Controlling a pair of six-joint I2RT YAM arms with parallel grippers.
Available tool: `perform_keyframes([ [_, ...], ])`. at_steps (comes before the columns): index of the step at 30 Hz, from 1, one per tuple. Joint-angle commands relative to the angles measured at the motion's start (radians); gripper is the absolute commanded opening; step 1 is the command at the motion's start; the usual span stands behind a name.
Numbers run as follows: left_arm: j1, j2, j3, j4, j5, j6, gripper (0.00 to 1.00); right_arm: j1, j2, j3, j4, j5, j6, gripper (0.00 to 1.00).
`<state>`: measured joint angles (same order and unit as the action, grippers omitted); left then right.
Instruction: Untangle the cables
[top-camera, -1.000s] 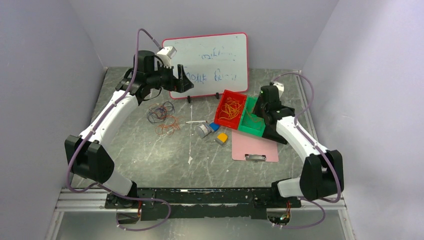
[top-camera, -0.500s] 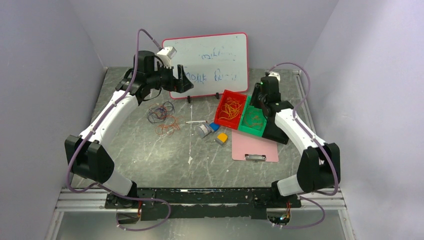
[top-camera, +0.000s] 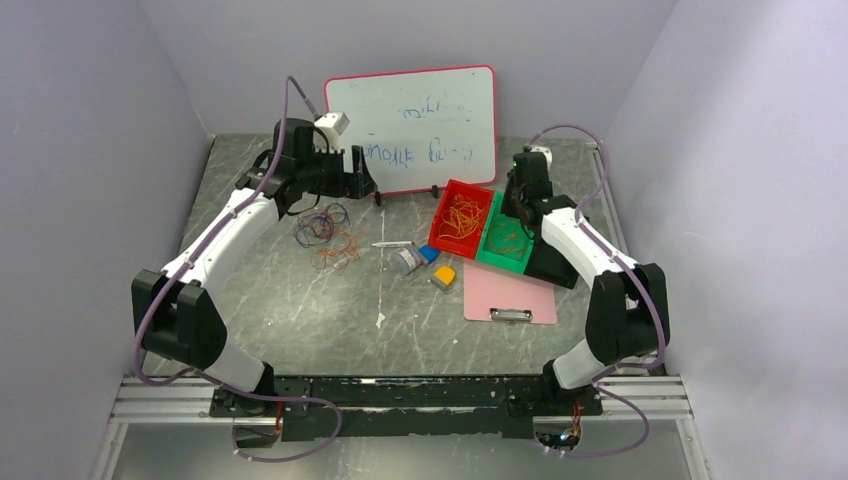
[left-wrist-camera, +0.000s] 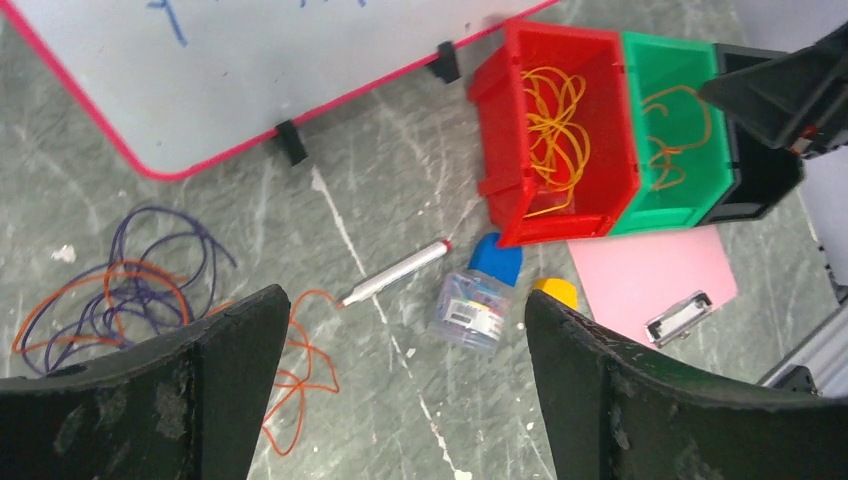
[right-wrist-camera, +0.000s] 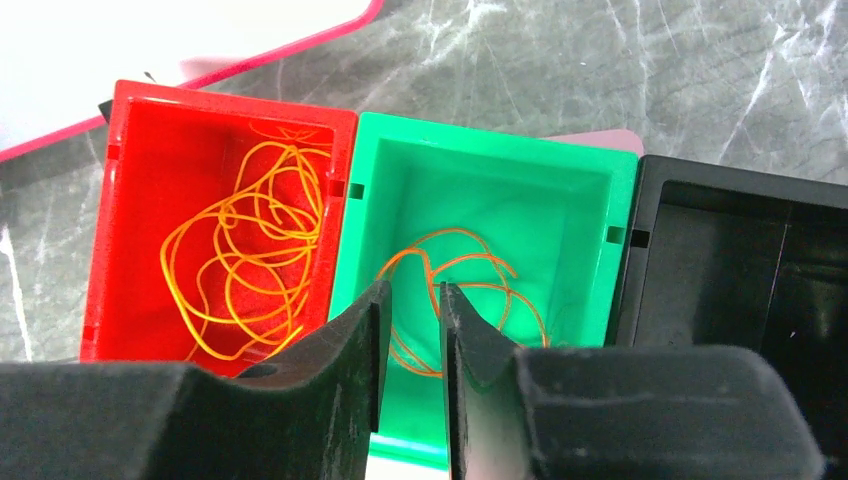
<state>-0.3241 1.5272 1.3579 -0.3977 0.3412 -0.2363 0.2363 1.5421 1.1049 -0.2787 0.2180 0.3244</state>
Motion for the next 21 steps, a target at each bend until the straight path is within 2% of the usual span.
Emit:
perform_keyframes([
  [1,0.013,-0.038,-0.042,-0.037,-0.103,-0.037,0.92,-0.008,0.03,-0.004,-0.02,0.041,-0.019,0.26],
  [7,0.016,-0.039,-0.066,-0.033,-0.093,-0.046,0.91,-0.006,0.093,-0.011,-0.024,0.062,-0.042,0.18],
  [14,0.018,-0.018,-0.063,-0.065,-0.161,-0.054,0.9,-0.007,0.151,-0.042,0.025,0.026,-0.033,0.0],
  [21,0.058,-0.001,-0.096,-0.108,-0.26,-0.097,0.92,-0.006,0.208,-0.051,0.061,-0.019,-0.028,0.0],
])
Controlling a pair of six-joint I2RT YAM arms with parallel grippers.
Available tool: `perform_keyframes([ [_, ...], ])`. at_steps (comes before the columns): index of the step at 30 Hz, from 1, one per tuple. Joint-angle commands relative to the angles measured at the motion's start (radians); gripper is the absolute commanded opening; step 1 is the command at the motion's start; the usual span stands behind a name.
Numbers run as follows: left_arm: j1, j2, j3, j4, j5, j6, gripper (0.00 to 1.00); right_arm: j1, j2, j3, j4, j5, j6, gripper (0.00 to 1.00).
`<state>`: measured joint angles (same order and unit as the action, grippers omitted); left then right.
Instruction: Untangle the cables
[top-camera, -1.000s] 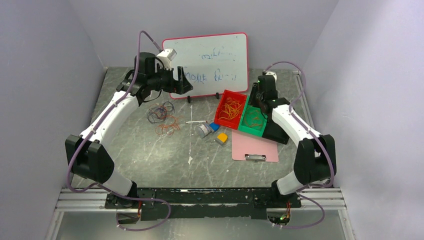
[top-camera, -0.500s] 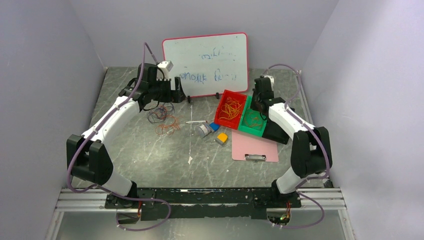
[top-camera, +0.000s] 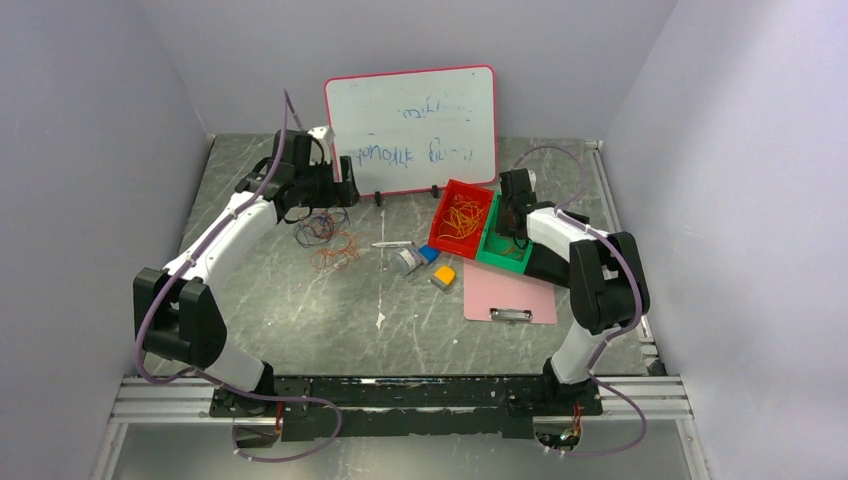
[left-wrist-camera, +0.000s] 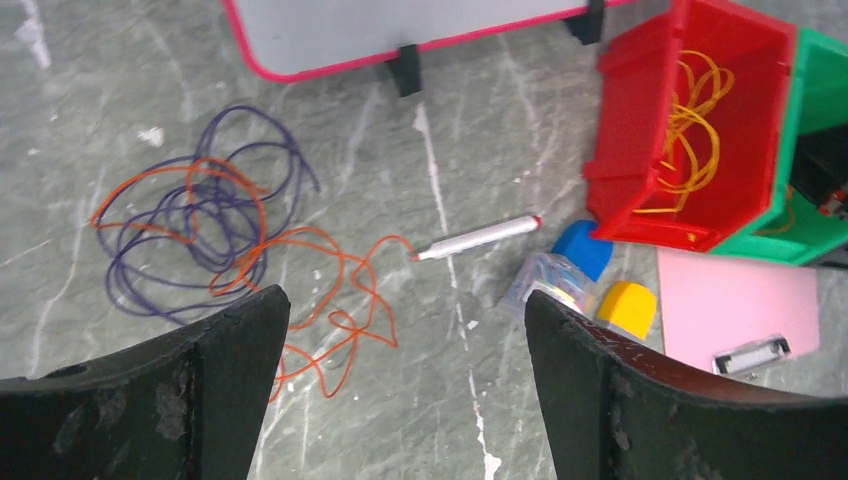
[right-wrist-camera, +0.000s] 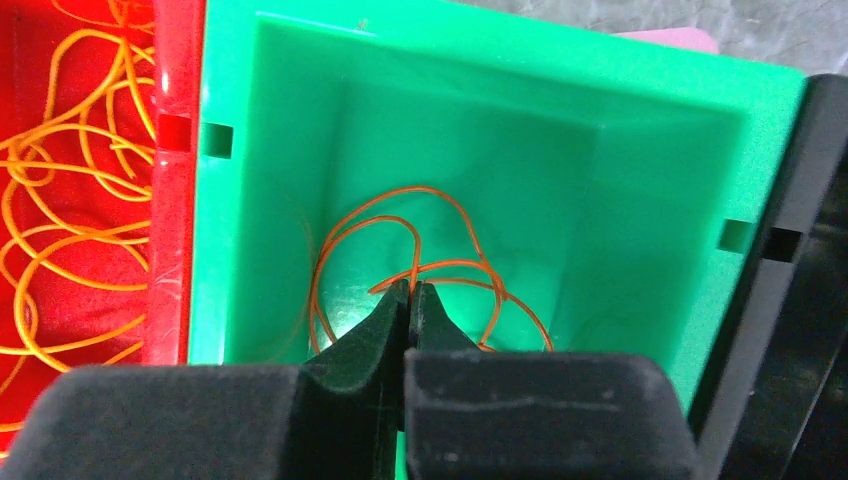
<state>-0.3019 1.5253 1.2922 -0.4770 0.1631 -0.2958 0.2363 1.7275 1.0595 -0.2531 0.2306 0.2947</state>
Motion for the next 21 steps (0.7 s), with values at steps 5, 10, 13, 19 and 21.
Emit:
perform_keyframes([
  [5,0.073,-0.017,-0.088,-0.022,-0.133,-0.062,0.94,-0.006,-0.049,-0.012,0.06,-0.028,-0.01,0.04],
  [10,0.08,-0.02,-0.127,-0.027,-0.193,-0.062,0.95,-0.007,-0.158,-0.05,0.103,0.005,-0.014,0.3],
  [13,0.08,-0.023,-0.147,-0.04,-0.203,-0.062,0.95,-0.006,-0.242,-0.1,0.124,0.025,-0.009,0.39],
  [19,0.078,-0.031,-0.217,-0.045,-0.204,-0.131,0.89,-0.005,-0.367,-0.127,0.147,0.011,-0.021,0.45],
  [21,0.072,-0.041,-0.251,-0.036,-0.188,-0.151,0.81,-0.005,-0.399,-0.127,0.161,-0.008,-0.025,0.45],
])
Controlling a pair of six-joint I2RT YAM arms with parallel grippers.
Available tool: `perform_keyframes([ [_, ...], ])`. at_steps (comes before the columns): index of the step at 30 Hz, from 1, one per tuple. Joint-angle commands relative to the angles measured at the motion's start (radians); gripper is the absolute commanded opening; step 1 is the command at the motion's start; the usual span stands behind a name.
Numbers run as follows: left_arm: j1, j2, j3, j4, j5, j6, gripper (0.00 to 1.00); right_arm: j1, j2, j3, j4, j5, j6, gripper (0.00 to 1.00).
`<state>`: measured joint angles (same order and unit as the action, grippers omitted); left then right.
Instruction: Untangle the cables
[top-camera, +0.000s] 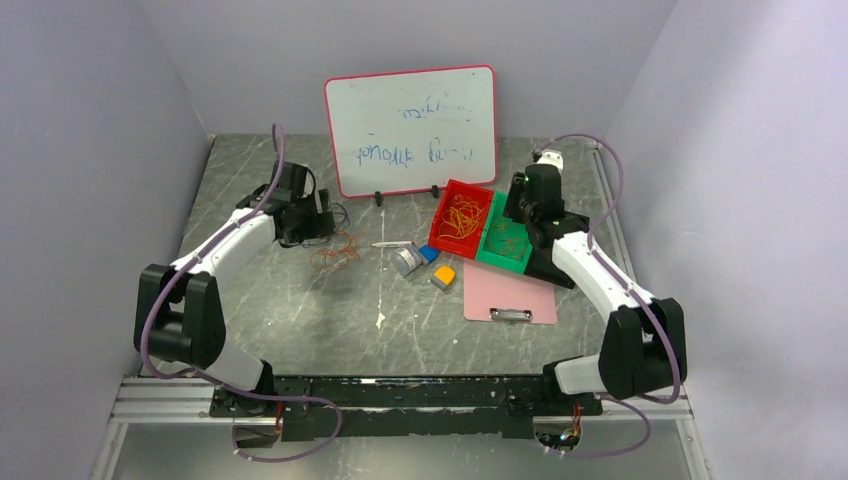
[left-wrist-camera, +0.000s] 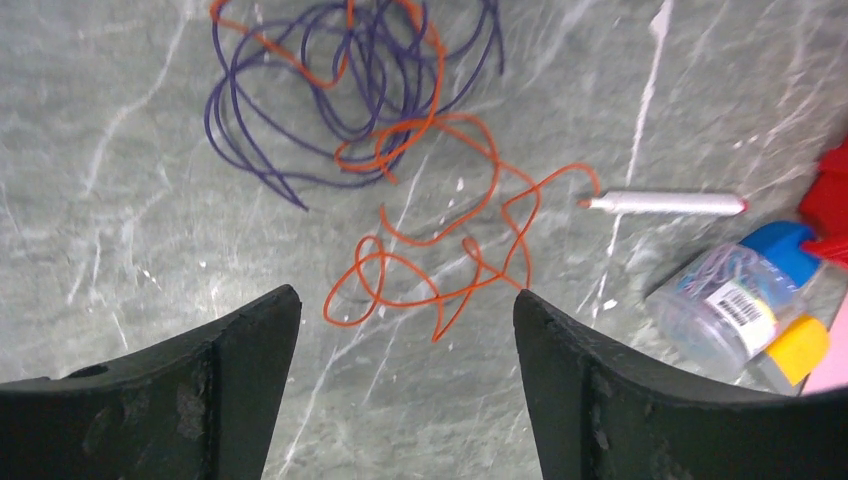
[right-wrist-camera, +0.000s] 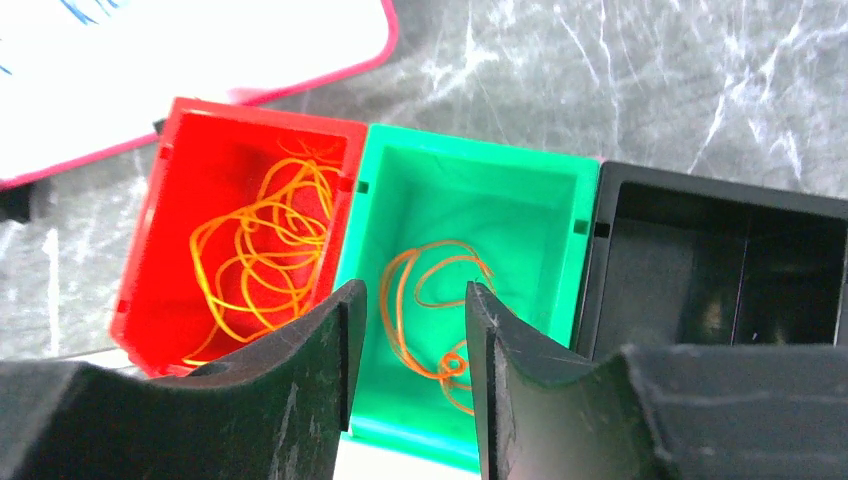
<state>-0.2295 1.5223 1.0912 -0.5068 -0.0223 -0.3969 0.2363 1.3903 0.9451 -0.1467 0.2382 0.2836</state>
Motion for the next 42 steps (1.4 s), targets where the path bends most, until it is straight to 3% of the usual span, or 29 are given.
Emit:
perform_keyframes([
  [1,-0.007,-0.042,-0.067,-0.004,-0.002,-0.056,0.8,-0.005,-0.072,-0.01,0.058,-0.024,-0.014,0.45],
  [4,-0.033,-0.062,-0.122,0.015,0.002,-0.087,0.71,-0.006,-0.094,-0.002,0.065,-0.049,-0.015,0.45],
  [13,-0.112,-0.033,-0.182,0.08,-0.019,-0.122,0.58,-0.006,-0.104,-0.007,0.093,-0.123,-0.02,0.45],
  [24,-0.113,0.064,-0.175,0.135,-0.064,-0.088,0.28,-0.006,-0.123,-0.021,0.098,-0.155,-0.024,0.45],
  [28,-0.112,0.076,-0.16,0.142,-0.074,-0.085,0.07,-0.006,-0.145,-0.024,0.104,-0.17,-0.031,0.45],
  [36,-0.113,-0.036,-0.059,0.027,-0.181,-0.062,0.07,0.015,-0.179,-0.077,0.196,-0.299,0.032,0.52],
  [42,-0.113,-0.162,0.021,-0.006,-0.222,-0.031,0.07,0.148,-0.128,-0.047,0.228,-0.275,0.05,0.56],
])
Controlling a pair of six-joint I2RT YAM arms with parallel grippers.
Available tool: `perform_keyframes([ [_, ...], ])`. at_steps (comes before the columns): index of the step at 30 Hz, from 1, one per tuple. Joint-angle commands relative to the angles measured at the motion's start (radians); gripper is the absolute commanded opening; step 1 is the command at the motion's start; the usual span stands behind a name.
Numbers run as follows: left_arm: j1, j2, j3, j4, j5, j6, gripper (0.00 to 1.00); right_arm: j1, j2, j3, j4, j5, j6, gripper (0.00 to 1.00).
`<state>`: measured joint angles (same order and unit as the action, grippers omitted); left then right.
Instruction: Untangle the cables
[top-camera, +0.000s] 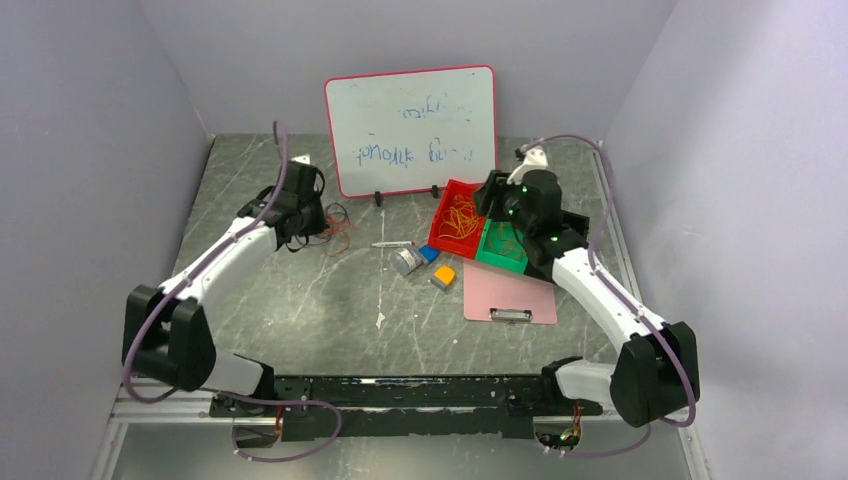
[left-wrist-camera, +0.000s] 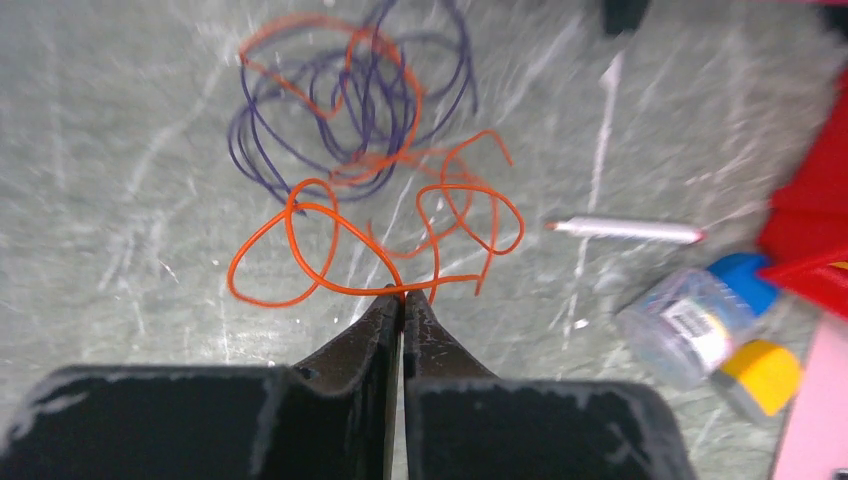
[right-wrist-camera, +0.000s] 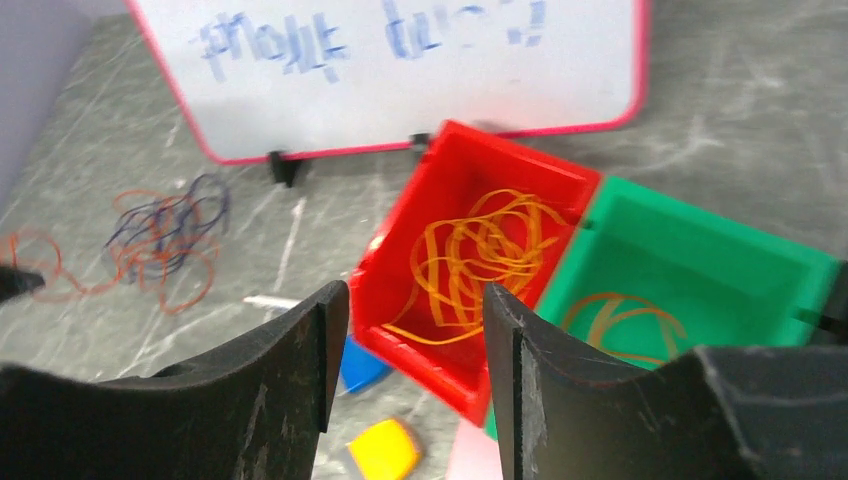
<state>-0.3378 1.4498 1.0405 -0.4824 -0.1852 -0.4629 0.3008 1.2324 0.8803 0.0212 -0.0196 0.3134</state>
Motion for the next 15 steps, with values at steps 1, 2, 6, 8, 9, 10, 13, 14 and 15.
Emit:
perform_keyframes([
  [1,-0.004,-0.108,0.085,-0.026,-0.051,0.045,0.07,0.105,0.039,0.024,0.07,-0.013,0.023,0.56],
  [2,-0.004,-0.129,0.094,-0.011,-0.034,0.067,0.07,0.124,0.05,0.03,0.085,-0.018,0.032,0.56],
  [6,-0.004,-0.208,0.104,0.073,0.035,0.133,0.07,0.177,0.105,0.075,0.154,-0.082,0.072,0.57],
  [8,-0.004,-0.231,0.12,0.082,0.043,0.141,0.07,0.187,0.133,0.106,0.184,-0.114,0.098,0.57],
  [9,-0.004,-0.238,0.132,0.078,0.045,0.144,0.07,0.187,0.144,0.115,0.204,-0.134,0.115,0.57],
  [10,-0.004,-0.244,0.141,0.075,0.048,0.149,0.07,0.212,0.153,0.117,0.225,-0.149,0.133,0.58],
  [13,-0.004,-0.259,0.162,0.082,0.079,0.163,0.07,0.231,0.183,0.158,0.281,-0.191,0.19,0.58],
  [14,-0.004,-0.265,0.163,0.088,0.09,0.166,0.07,0.237,0.193,0.168,0.3,-0.205,0.212,0.58],
  [15,-0.004,-0.271,0.161,0.099,0.103,0.166,0.07,0.246,0.203,0.179,0.313,-0.215,0.232,0.58],
])
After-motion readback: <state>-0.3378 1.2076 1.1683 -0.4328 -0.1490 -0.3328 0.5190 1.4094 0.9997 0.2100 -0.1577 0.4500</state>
